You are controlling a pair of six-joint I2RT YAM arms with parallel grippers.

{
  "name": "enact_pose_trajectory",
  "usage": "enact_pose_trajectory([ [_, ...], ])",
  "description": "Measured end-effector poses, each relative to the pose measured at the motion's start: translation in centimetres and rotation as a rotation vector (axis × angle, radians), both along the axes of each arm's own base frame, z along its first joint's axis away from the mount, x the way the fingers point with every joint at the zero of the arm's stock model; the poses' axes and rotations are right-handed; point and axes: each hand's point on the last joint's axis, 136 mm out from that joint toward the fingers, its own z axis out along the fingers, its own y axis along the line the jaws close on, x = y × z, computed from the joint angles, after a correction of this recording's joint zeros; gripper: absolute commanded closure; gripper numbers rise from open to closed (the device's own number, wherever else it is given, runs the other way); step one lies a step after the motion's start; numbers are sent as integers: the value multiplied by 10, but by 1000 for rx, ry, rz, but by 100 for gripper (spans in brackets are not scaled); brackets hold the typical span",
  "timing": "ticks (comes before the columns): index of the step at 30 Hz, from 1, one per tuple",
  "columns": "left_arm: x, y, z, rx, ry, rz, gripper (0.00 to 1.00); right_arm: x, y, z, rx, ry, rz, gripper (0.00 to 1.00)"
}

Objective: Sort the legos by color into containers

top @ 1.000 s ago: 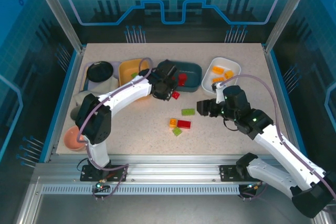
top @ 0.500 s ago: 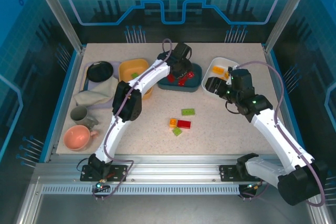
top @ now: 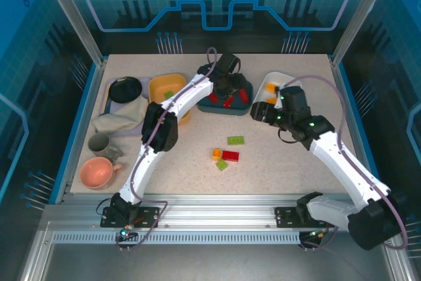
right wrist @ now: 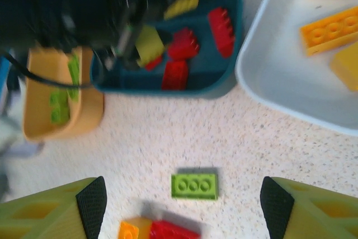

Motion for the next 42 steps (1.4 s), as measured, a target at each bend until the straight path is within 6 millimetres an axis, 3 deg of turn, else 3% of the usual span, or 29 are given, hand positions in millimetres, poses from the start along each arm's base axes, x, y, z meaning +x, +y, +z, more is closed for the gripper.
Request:
enact_pose_trajectory([
  [4, -45, 43, 54, -27, -18, 44, 26, -16, 54, -26, -163, 68, 232, 23],
  [7, -85, 101, 87, -65, -45, 123, 22, -40, 91, -50, -272, 100, 424, 21],
  [9, -111, 140, 94, -77, -56, 177, 20, -57, 111, -68, -337, 122, 547, 18],
  [11, -140, 173, 90, -72, -53, 220, 17, -72, 125, -86, -399, 149, 664, 16],
  [13, -176, 191, 78, -62, -33, 232, 16, -82, 136, -104, -471, 183, 773, 15],
  [17, -240, 215, 51, -44, 9, 235, 16, -83, 147, -127, -590, 223, 892, 15],
  [21, -283, 232, 38, -73, 20, 272, 16, -77, 150, -143, -680, 253, 953, 16],
  [25, -299, 238, 32, -99, 32, 309, 16, -69, 152, -154, -746, 280, 980, 22],
  [30, -301, 239, 32, -103, 33, 313, 16, -67, 149, -168, -797, 319, 999, 32],
  [37, -300, 238, 33, -109, 29, 314, 17, -62, 152, -180, -826, 352, 1000, 65],
  [42, -296, 235, 33, -117, 34, 311, 18, -58, 154, -176, -827, 342, 983, 75],
])
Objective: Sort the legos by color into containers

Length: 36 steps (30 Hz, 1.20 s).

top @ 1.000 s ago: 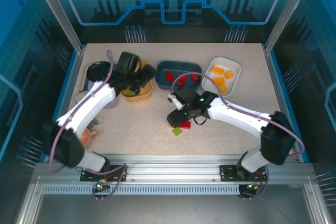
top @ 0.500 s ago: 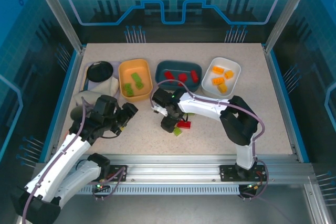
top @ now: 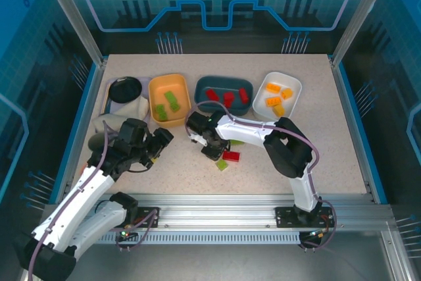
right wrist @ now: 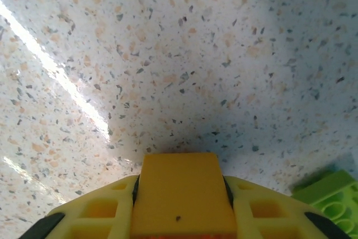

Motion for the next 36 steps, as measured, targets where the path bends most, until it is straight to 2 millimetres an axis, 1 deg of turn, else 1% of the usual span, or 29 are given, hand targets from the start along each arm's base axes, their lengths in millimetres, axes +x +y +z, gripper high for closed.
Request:
enact_pose_trajectory([
  [2, 2, -2, -2, -2, 7, -7, 18, 3, 0, 4, 7, -8, -13, 76],
  [4, 5, -6, -4, 3, 12, -22, 18, 11, -3, 14, 29, -23, -46, 76],
  [6, 10, -12, -2, 10, 12, -51, 18, 25, -12, 31, 67, -53, -105, 76],
  [8, 19, -23, 5, 19, -3, -97, 18, 50, -31, 57, 125, -101, -205, 77],
  [9, 23, -31, 9, 24, -11, -129, 18, 66, -45, 73, 159, -129, -271, 77],
  [10, 29, -41, 16, 31, -23, -168, 18, 85, -65, 89, 198, -166, -354, 76],
  [11, 35, -51, 20, 35, -35, -201, 18, 99, -83, 102, 226, -196, -425, 76],
  [12, 41, -62, 26, 39, -49, -240, 18, 115, -105, 114, 255, -226, -510, 76],
  [13, 46, -73, 31, 46, -64, -277, 18, 129, -129, 124, 280, -251, -596, 76],
  [15, 56, -95, 38, 58, -88, -344, 18, 150, -171, 132, 307, -279, -743, 75],
  [16, 60, -106, 40, 63, -97, -378, 18, 157, -187, 130, 314, -279, -803, 75],
  [17, 64, -115, 42, 67, -104, -402, 19, 161, -197, 126, 317, -269, -847, 74],
  [19, 71, -132, 43, 80, -108, -449, 19, 170, -210, 113, 316, -235, -921, 73],
  [22, 79, -152, 41, 102, -112, -507, 19, 180, -212, 84, 307, -164, -983, 71],
  [24, 81, -162, 39, 115, -113, -539, 19, 181, -210, 65, 294, -115, -1013, 66],
  [26, 82, -169, 36, 128, -110, -567, 19, 181, -208, 49, 281, -75, -1042, 59],
  [28, 82, -174, 31, 146, -100, -594, 20, 180, -210, 39, 275, -47, -1069, 48],
  [31, 78, -180, 21, 179, -77, -644, 20, 179, -214, 36, 276, -32, -1102, 36],
  [34, 71, -189, 9, 214, -49, -704, 20, 182, -215, 43, 292, -45, -1111, 33],
  [36, 64, -195, -1, 239, -26, -749, 19, 183, -214, 53, 308, -63, -1108, 33],
])
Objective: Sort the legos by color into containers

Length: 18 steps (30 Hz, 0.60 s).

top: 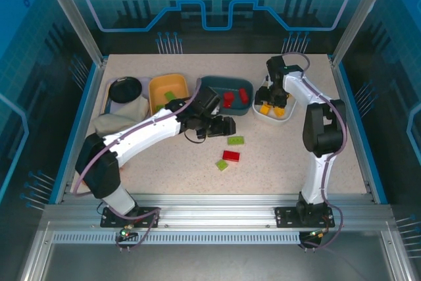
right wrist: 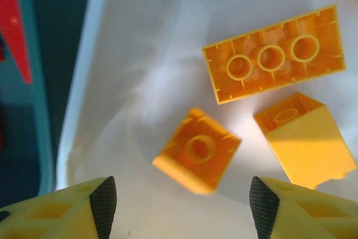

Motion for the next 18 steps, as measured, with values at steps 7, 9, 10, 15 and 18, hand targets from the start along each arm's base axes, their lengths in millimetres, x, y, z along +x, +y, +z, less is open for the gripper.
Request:
enact_pose_trajectory([
  [7, -22, -14, -30, 141, 33, -123, 19, -24, 1, 83, 13, -212, 13, 31],
  [9, -33, -18, -36, 181, 26, -175, 18, -46, 4, 107, 27, -286, 29, 31],
  [10, -38, -19, -37, 195, 20, -200, 18, -58, 6, 118, 38, -321, 40, 30],
  [15, -71, -27, -52, 277, -21, -370, 18, -125, 18, 116, 155, -391, 71, 26],
  [18, -77, -24, -73, 342, -7, -419, 17, -166, 27, 94, 255, -349, 83, 25],
])
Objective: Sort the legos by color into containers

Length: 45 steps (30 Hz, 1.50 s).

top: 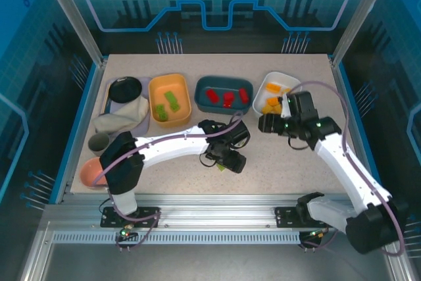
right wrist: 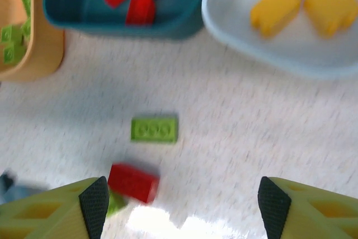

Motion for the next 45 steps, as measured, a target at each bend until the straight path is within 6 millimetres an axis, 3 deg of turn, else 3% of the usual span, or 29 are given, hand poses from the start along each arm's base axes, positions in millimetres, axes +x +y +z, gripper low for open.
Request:
enact_pose_trajectory([
  [5, 4, 8, -28, 86, 10, -25, 19, -50, 9, -18, 129, 39, 30, 24],
  [10, 5, 11, -41, 124, 17, -45, 24, -71, 8, -14, 186, 30, 16, 24],
  [20, 1, 20, -71, 179, 41, -62, 50, -73, 9, -16, 204, 60, -6, 24],
  [26, 6, 24, -71, 185, 23, -43, 69, -72, 11, -21, 198, 84, -2, 25],
  [31, 7, 26, -68, 179, 8, -33, 73, -72, 17, -28, 183, 122, 26, 26],
  [35, 15, 37, -54, 150, -9, 35, 73, -68, 29, -22, 166, 119, 93, 27],
  [39, 36, 60, -16, 77, -57, 155, 73, -66, 54, -12, 144, 88, 208, 27],
  [41, 53, 75, 6, 29, -88, 229, 73, -66, 70, -8, 128, 82, 277, 27],
  [45, 101, 125, 38, -43, -137, 428, 72, -60, 111, -1, 102, 62, 410, 27],
])
